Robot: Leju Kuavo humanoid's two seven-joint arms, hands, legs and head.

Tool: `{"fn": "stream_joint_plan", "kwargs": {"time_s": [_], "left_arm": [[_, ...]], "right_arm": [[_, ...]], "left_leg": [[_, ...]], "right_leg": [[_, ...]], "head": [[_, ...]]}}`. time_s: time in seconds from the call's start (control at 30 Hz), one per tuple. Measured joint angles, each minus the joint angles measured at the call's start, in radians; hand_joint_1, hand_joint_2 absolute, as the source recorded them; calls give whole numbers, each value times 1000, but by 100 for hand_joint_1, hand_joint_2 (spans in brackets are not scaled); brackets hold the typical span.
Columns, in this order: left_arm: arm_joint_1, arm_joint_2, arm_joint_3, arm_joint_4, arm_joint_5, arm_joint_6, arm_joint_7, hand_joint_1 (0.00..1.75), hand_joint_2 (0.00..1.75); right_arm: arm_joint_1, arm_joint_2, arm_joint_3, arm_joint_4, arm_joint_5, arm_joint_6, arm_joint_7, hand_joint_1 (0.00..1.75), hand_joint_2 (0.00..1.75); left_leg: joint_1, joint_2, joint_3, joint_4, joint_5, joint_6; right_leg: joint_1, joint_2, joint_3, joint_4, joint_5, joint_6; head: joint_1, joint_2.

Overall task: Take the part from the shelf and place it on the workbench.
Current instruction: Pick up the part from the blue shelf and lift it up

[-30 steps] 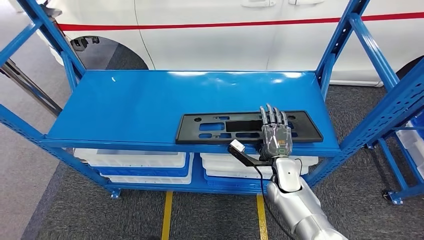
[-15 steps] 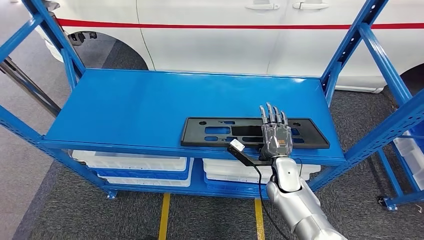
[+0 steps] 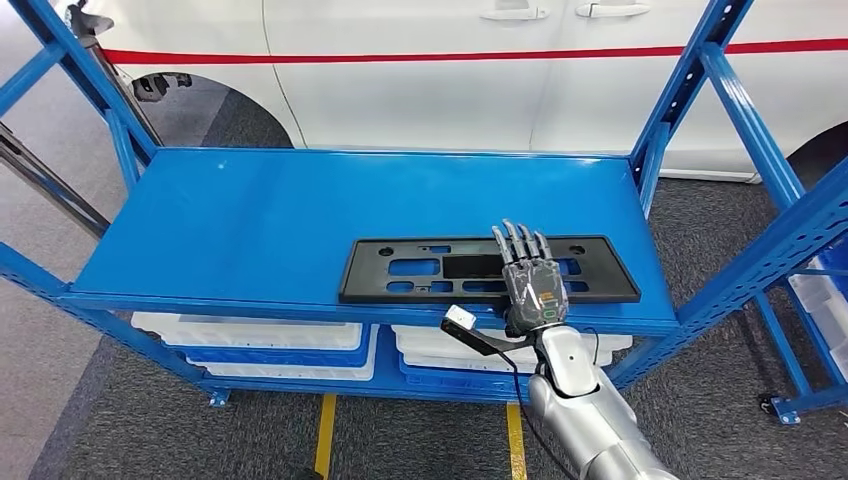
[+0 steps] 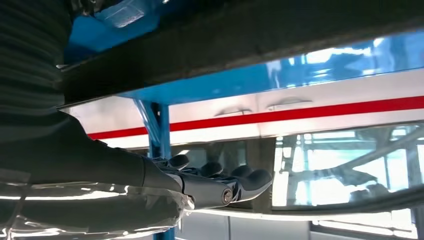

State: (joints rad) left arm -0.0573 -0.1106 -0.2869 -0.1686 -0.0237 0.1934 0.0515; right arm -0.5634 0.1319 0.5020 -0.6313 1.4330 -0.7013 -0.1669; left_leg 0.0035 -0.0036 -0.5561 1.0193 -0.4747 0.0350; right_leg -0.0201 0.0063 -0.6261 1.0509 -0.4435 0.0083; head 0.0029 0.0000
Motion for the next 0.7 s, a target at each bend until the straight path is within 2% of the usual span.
{"fn": "stream_joint_plan", "kwargs": {"time_s": [0.13, 0.3, 0.57, 0.6, 0.7], "left_arm": [[0, 0, 0, 0, 0, 0, -2, 0, 0], [0, 0, 0, 0, 0, 0, -2, 0, 0], [0, 0, 7, 0, -1, 0, -2, 0, 0], [0, 0, 8, 0, -1, 0, -2, 0, 0], [0, 0, 9, 0, 0, 0, -2, 0, 0]], "right_arm": [[-5, 2, 41, 25, -15, -2, -15, 0, 175], [-10, 2, 85, 41, -16, -3, -7, 0, 175], [-10, 4, 134, 41, 1, -3, 5, 0, 175], [-10, 5, 137, 41, 0, -3, 4, 31, 175], [-8, 8, 145, 44, -5, -2, 3, 161, 175]], "left_leg": [[1, 0, 9, -7, -2, -12], [3, 2, 15, -9, -4, -31], [4, 4, 19, -8, -5, -33], [4, 4, 19, -8, -5, -33], [4, 4, 19, -7, -6, -33]], "right_leg": [[1, 0, 7, 0, -4, -6], [4, 1, 12, 0, -4, -7], [4, 1, 19, -3, -4, -7], [4, 1, 19, -4, -4, -7], [4, 1, 20, -4, -4, -7]], "head": [[0, 0], [0, 0], [0, 0], [0, 0], [0, 0]]}}
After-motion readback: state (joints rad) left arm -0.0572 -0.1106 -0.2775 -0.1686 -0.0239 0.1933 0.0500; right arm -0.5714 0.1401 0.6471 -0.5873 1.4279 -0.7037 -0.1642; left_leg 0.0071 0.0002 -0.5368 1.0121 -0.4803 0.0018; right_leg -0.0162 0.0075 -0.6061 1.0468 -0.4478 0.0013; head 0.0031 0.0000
